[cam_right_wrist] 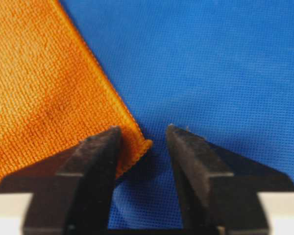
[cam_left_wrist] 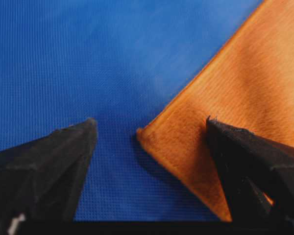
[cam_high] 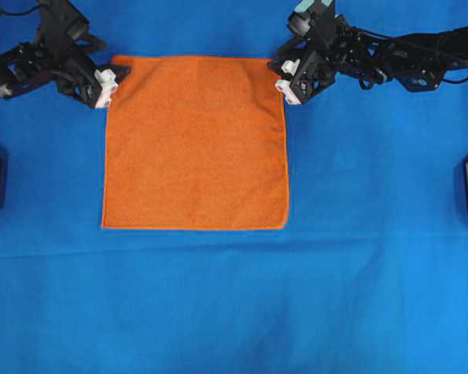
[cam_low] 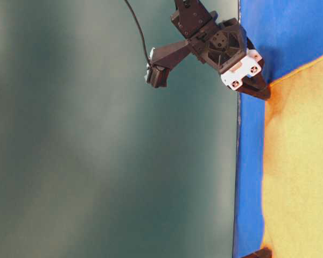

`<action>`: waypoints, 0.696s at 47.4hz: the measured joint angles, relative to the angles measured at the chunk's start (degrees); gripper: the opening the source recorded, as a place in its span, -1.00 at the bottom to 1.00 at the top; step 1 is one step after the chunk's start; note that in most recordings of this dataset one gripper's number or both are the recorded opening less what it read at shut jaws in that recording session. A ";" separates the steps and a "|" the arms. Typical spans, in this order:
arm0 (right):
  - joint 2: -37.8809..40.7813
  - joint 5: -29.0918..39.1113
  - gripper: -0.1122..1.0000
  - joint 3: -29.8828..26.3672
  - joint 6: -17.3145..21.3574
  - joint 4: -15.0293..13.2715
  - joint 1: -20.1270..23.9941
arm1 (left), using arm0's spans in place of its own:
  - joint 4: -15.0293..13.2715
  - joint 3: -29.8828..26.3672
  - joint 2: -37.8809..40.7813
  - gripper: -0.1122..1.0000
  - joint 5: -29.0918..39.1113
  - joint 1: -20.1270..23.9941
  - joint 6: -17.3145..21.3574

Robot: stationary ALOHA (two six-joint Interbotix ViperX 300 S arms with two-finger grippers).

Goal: Fold the orange towel.
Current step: 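Move both grippers to the towel's top corners and grasp them, then pull the top corners toward the bottom edge with both grippers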

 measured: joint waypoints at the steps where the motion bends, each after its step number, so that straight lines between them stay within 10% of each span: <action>1: 0.00 0.00 -0.10 0.00 0.00 0.00 0.00 | 0.00 -0.18 0.35 0.47 -0.09 0.00 0.26; 9: 0.00 0.00 -0.75 0.00 0.00 0.00 0.00 | -0.09 -1.32 1.49 -0.35 0.35 0.09 1.05; 15: 0.00 0.00 -0.77 0.00 0.00 -0.09 0.00 | -0.09 -1.41 1.49 -0.77 0.35 -0.70 2.11; 33: -0.26 0.00 -0.77 0.00 0.00 -0.26 0.00 | -0.09 -1.05 -0.18 -0.78 1.58 -3.60 0.97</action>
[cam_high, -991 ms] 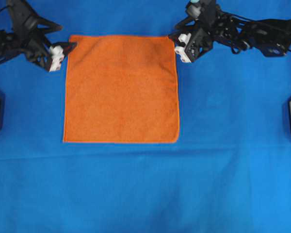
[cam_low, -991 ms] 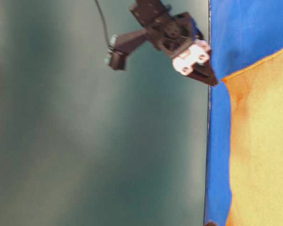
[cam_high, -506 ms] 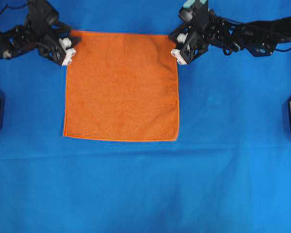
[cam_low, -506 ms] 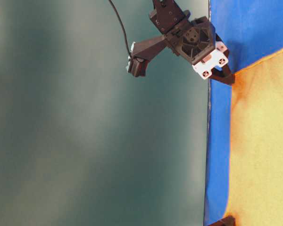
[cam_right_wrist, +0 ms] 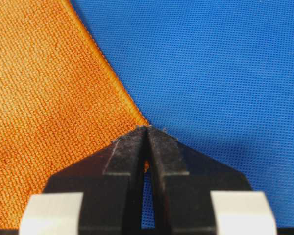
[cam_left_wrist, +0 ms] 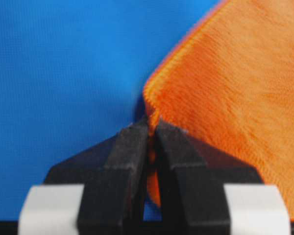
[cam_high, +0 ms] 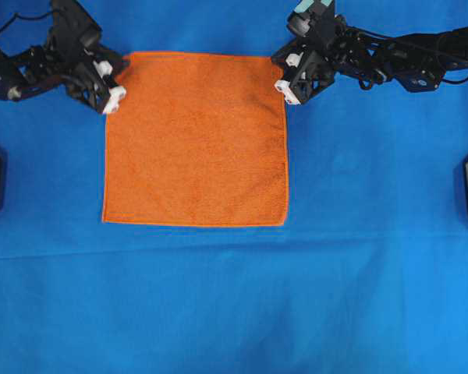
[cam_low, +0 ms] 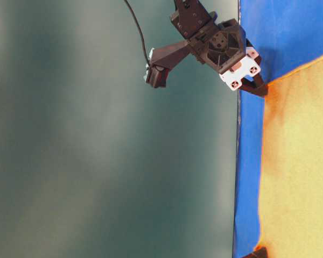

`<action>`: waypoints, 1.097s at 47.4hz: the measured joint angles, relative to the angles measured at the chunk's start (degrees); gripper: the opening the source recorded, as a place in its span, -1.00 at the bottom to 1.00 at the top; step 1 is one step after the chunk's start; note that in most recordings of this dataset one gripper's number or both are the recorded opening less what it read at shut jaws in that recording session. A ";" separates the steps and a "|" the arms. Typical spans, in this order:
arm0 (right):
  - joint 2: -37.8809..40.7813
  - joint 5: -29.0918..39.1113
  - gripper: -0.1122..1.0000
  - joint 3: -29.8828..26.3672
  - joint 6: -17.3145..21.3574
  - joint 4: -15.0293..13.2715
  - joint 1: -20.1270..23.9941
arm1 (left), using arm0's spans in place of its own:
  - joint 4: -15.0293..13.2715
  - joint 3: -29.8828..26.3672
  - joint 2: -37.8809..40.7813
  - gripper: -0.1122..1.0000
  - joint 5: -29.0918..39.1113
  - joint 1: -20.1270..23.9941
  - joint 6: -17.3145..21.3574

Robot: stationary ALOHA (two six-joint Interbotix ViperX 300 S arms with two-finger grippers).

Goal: Fold the orange towel.
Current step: 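Pull the top corners toward the bottom edge with both grippers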

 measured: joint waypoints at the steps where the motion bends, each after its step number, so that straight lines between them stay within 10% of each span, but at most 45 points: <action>1: -0.18 0.00 -0.77 0.00 0.00 0.09 0.09 | 0.00 0.00 -0.44 -0.78 0.26 -0.35 0.00; 36: -6.94 2.20 -0.77 2.11 -0.09 0.00 3.25 | 0.09 1.93 -13.89 -0.78 6.94 -3.69 0.79; 52: -14.77 4.75 -0.77 6.77 0.88 0.09 11.60 | 0.09 4.83 -24.61 -0.78 14.68 -13.80 1.41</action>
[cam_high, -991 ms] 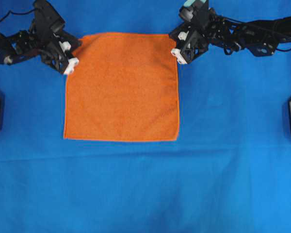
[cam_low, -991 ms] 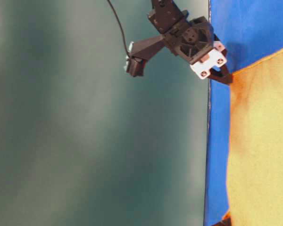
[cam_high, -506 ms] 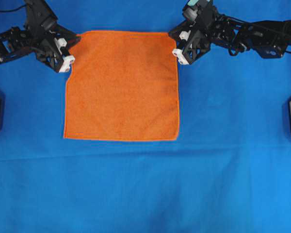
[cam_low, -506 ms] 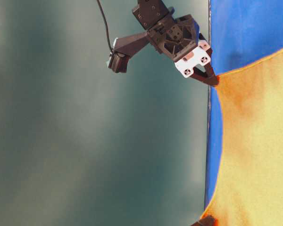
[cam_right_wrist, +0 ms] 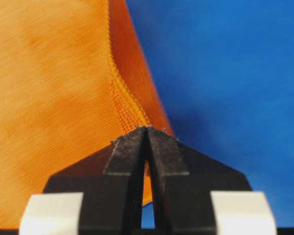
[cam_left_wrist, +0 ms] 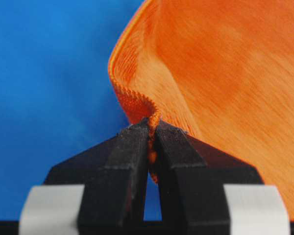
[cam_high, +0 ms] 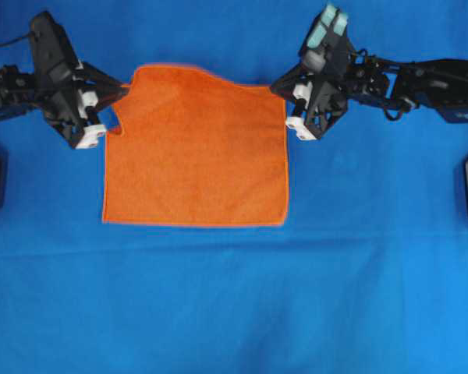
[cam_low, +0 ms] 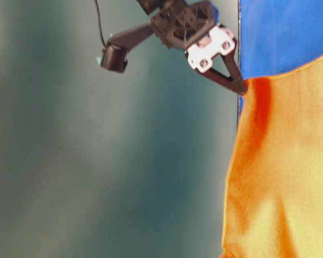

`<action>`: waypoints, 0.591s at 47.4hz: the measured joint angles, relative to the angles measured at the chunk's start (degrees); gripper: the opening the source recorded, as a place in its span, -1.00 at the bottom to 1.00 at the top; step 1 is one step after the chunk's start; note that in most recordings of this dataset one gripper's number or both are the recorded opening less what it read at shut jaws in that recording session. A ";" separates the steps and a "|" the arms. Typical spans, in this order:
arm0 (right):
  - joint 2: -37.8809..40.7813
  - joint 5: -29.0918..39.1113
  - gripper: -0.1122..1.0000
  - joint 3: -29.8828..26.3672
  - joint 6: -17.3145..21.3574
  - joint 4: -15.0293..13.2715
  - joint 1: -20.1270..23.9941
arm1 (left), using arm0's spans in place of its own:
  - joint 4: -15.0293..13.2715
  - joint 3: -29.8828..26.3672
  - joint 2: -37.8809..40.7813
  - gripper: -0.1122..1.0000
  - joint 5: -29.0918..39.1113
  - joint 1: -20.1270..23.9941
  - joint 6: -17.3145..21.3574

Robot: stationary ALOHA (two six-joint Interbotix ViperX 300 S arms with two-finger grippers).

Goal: Fold the orange towel.
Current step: 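Pull the top corners toward the bottom edge with both grippers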

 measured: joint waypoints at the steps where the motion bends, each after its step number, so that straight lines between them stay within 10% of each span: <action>1: -0.44 0.09 -0.77 0.35 0.09 0.00 0.79 | 0.00 0.26 -0.70 -0.78 1.05 -0.70 -0.09; 28: -4.66 1.76 -0.77 5.19 8.61 0.62 17.58 | 0.00 1.85 -5.89 -0.78 13.54 -22.94 -1.41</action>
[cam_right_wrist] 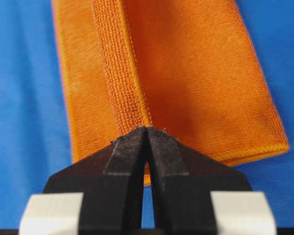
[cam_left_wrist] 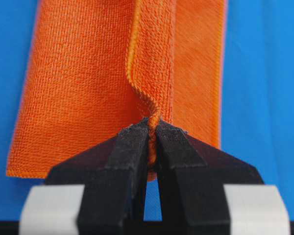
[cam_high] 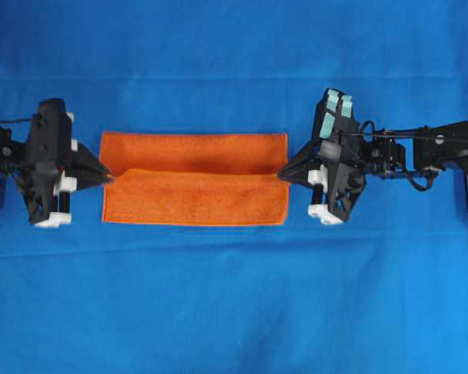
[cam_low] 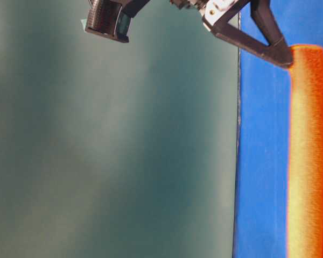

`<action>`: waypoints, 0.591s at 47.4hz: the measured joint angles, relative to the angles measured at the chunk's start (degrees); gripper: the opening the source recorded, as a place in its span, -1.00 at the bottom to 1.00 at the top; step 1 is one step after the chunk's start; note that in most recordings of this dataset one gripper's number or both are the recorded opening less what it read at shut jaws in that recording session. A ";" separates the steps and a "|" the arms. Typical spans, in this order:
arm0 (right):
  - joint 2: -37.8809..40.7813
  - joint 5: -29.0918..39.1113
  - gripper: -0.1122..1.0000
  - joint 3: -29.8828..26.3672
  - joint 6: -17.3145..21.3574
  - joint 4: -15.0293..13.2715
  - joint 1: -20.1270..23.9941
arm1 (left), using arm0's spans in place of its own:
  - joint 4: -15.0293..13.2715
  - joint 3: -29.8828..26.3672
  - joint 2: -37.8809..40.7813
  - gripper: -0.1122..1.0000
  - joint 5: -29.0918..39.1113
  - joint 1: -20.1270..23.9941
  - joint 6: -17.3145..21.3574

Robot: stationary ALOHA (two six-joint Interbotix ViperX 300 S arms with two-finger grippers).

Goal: Fold the orange towel.
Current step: 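Pull the top corners toward the bottom edge with both grippers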

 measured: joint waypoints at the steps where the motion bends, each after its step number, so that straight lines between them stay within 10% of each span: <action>1: 0.00 0.09 -0.77 0.00 0.26 0.09 0.18 | 0.00 -0.09 0.44 -0.78 0.00 -0.18 0.00; 20: 4.66 0.00 -0.77 -0.70 1.14 1.05 1.05 | 0.00 -0.79 8.17 -0.75 -4.22 -0.62 0.00; 28: 6.15 -0.09 -0.76 -1.23 1.14 2.02 1.23 | 0.00 -0.79 9.76 -0.41 -5.89 -0.88 -0.09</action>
